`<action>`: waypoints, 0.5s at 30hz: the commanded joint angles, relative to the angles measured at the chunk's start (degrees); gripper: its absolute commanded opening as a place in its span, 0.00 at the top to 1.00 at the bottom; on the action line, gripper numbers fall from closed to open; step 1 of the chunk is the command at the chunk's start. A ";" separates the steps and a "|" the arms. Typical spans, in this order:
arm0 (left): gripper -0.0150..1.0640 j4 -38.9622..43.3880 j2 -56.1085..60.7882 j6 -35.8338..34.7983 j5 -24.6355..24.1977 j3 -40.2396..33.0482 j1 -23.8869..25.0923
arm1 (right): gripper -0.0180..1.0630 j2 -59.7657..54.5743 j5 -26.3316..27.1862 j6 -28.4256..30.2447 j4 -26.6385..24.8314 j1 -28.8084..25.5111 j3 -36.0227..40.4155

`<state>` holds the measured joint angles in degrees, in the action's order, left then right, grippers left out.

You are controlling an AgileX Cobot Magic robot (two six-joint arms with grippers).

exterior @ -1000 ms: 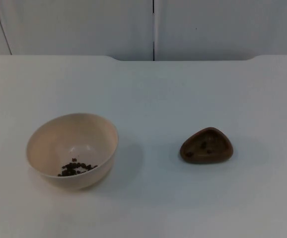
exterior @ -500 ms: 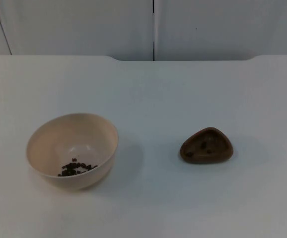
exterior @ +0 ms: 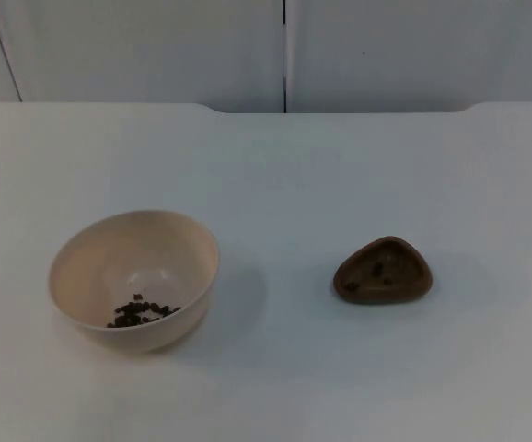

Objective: Pick up the bowl with the left hand and pour the coffee beans from the cup into the bowl with the right hand.

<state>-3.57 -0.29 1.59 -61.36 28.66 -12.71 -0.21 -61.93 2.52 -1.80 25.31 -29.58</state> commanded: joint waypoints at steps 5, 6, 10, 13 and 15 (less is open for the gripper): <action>0.01 -0.23 0.29 0.14 -0.18 -0.33 0.15 | 0.01 0.21 0.21 -0.16 0.19 -4.17 -0.01; 0.01 -0.23 0.29 0.14 -0.18 -0.33 0.15 | 0.01 0.21 0.21 -0.16 0.19 -5.67 -0.01; 0.01 -0.23 0.29 0.14 -0.18 -0.33 0.15 | 0.01 0.21 0.21 -0.16 0.19 -9.98 -0.01; 0.01 -0.23 0.29 0.14 -0.18 -0.33 0.15 | 0.01 0.21 0.21 -0.16 0.19 -14.33 -0.01; 0.01 -0.23 0.29 0.14 -0.18 -0.33 0.15 | 0.01 0.21 0.21 -0.16 0.19 -16.32 -0.01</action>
<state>-3.57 -0.29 1.59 -61.36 28.66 -12.71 -0.21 -61.93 2.52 -1.68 11.13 -29.58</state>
